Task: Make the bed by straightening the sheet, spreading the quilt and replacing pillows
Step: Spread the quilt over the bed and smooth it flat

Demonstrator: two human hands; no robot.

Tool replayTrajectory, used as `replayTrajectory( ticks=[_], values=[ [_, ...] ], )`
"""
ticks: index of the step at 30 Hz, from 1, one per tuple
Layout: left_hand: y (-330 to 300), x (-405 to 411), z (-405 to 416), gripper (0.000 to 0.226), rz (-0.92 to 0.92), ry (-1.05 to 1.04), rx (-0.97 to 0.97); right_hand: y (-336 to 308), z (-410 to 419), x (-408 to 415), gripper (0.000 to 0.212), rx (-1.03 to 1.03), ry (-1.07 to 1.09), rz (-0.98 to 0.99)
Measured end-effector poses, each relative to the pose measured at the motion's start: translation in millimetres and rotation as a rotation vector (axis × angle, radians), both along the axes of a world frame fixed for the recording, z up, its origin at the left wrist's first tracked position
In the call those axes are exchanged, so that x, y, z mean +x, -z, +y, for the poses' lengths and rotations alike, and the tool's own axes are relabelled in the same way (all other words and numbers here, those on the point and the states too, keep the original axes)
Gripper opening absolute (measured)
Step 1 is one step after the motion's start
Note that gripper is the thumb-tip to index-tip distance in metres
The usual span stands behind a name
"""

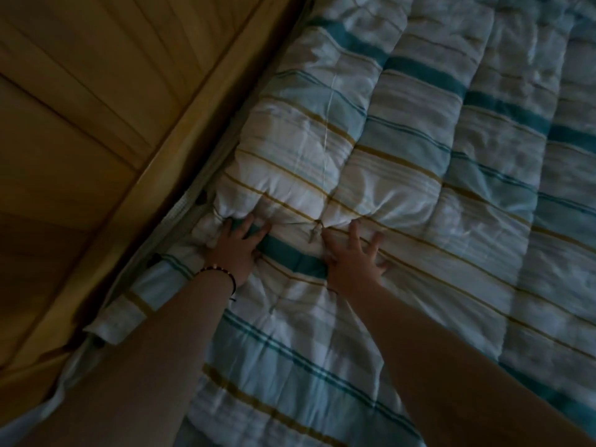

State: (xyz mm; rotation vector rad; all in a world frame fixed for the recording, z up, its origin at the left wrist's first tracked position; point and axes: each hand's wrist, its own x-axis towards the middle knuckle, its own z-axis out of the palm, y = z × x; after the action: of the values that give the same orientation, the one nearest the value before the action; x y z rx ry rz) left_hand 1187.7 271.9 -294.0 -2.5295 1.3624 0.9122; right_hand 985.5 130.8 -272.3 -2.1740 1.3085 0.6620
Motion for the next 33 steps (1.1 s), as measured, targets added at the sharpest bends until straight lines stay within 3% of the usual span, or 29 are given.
replayTrajectory(
  ticks=[4, 8, 12, 14, 16, 18, 21, 22, 25, 29, 33],
  values=[
    [-17.9, 5.6, 1.2, 0.056, -0.013, 0.089, -0.029, -16.0, -0.2, 14.4, 0.079, 0.027, 0.004, 0.082],
    [-33.0, 26.0, 24.6, 0.057, -0.071, 0.174, -0.130, -39.8, 3.3, 38.1, 0.052, -0.039, 0.000, 0.137],
    [-51.1, 46.2, 74.3, 0.061, -0.255, 0.112, -0.268, -59.4, 18.3, 87.1, 0.046, -0.304, -0.182, -0.240],
    [-60.0, 48.0, 95.1, 0.065, -0.261, -0.047, -0.194, -67.2, 31.0, 123.9, 0.043, -0.227, -0.220, -0.422],
    [-62.4, 48.0, 113.3, 0.065, -0.177, -0.267, -0.118, -66.9, 49.7, 163.0, 0.040, -0.097, -0.188, -0.460],
    [-63.6, 44.9, 123.9, 0.054, -0.142, -0.361, -0.132, -54.9, 62.0, 196.1, 0.056, -0.022, -0.058, -0.428],
    [-68.2, 42.2, 131.9, 0.040, -0.194, -0.319, -0.165, -31.8, 72.6, 225.8, 0.094, -0.063, 0.033, -0.201],
    [-70.6, 40.7, 133.9, 0.037, -0.222, -0.297, -0.180, -27.4, 75.2, 228.3, 0.088, -0.094, 0.014, -0.151],
    [-79.6, 39.2, 141.6, 0.023, -0.296, -0.230, -0.205, -21.4, 80.1, 235.9, 0.037, -0.116, -0.021, -0.235],
    [-81.3, 50.8, 164.6, 0.023, -0.248, -0.222, -0.186, -25.7, 98.3, 252.6, 0.027, 0.066, 0.217, -0.435],
    [-80.8, 56.1, 184.9, 0.030, -0.249, -0.249, -0.168, -25.9, 118.1, 258.6, 0.025, 0.181, 0.291, -0.529]
  ],
)
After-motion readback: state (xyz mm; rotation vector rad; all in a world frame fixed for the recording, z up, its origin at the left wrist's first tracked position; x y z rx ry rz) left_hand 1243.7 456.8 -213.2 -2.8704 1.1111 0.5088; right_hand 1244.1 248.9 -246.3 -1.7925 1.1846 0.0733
